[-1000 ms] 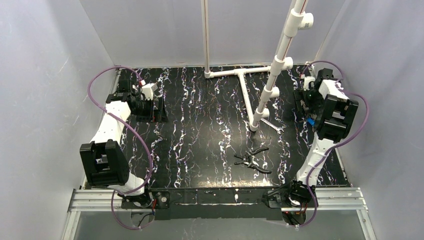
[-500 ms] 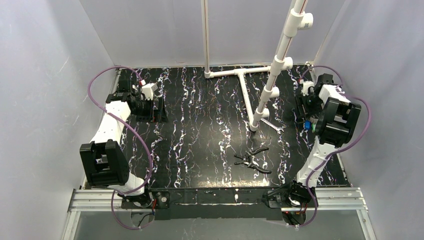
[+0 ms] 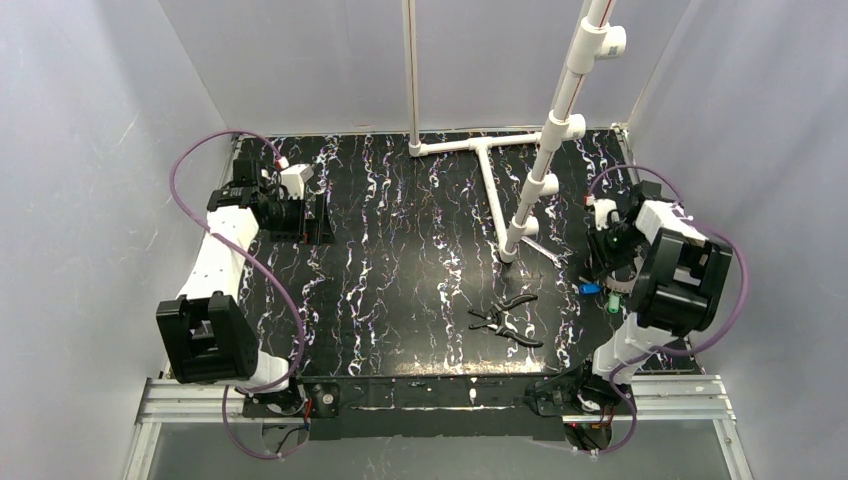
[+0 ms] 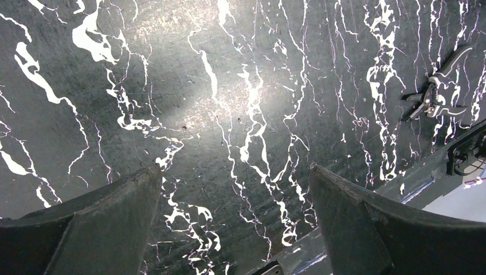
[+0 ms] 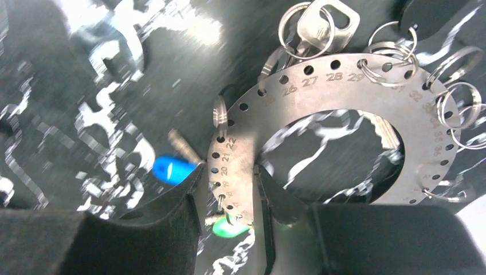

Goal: Remove the keys from the keyring

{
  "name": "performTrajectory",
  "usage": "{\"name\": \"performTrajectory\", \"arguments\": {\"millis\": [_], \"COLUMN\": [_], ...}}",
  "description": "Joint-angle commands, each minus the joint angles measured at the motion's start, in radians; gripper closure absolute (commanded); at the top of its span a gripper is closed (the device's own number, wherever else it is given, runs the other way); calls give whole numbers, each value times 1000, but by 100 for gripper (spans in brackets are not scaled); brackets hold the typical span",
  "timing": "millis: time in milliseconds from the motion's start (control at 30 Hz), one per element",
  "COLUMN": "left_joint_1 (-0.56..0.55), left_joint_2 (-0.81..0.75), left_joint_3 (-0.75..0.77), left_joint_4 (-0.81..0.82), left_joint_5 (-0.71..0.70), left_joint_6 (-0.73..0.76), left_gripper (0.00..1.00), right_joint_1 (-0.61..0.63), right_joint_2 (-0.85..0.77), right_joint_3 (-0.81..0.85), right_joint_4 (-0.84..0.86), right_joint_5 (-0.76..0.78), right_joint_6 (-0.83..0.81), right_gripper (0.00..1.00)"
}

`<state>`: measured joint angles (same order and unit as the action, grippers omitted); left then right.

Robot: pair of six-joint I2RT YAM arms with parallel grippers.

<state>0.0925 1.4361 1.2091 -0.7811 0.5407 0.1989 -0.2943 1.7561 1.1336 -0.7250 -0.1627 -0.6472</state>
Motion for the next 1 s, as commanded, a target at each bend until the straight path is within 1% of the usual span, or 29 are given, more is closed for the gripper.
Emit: {"name": "performTrajectory", "arguments": {"millis": [0, 100, 267, 500, 667, 767, 833, 900, 967], "left_joint_1": [4, 4, 3, 5, 4, 4, 6, 4, 5], "left_joint_2": [-62, -70, -85, -106, -112, -115, -115, -119, -125], "left_joint_3": [5, 6, 3, -4, -12, -17, -16, -17, -18], "left_joint_4": [-34, -38, -44, -49, -52, -51, -51, -51, -51], "left_joint_5": [32, 39, 44, 50, 81, 95, 97, 97, 93], "left_joint_6": [5, -4, -15, -36, -72, -93, -106, -112, -120], "left_gripper": [1, 1, 1, 1, 1, 1, 1, 1, 1], "right_joint_1": [0, 0, 1, 3, 25, 106, 199, 331, 473], "right_joint_2": [-173, -268, -378, -499, -558, -576, -592, -605, -613], "right_joint_3": [-53, -87, -127, -177, -184, -185, -190, -193, -189], "right_joint_4": [-171, -247, -381, -574, -661, -685, -664, -623, -584], "right_joint_5": [-88, -122, -161, -200, -218, -204, -184, -156, -131], "right_joint_6": [-73, -122, -218, -415, -537, -552, -509, -438, -333], "right_gripper": [81, 87, 92, 93, 92, 92, 93, 94, 95]}}
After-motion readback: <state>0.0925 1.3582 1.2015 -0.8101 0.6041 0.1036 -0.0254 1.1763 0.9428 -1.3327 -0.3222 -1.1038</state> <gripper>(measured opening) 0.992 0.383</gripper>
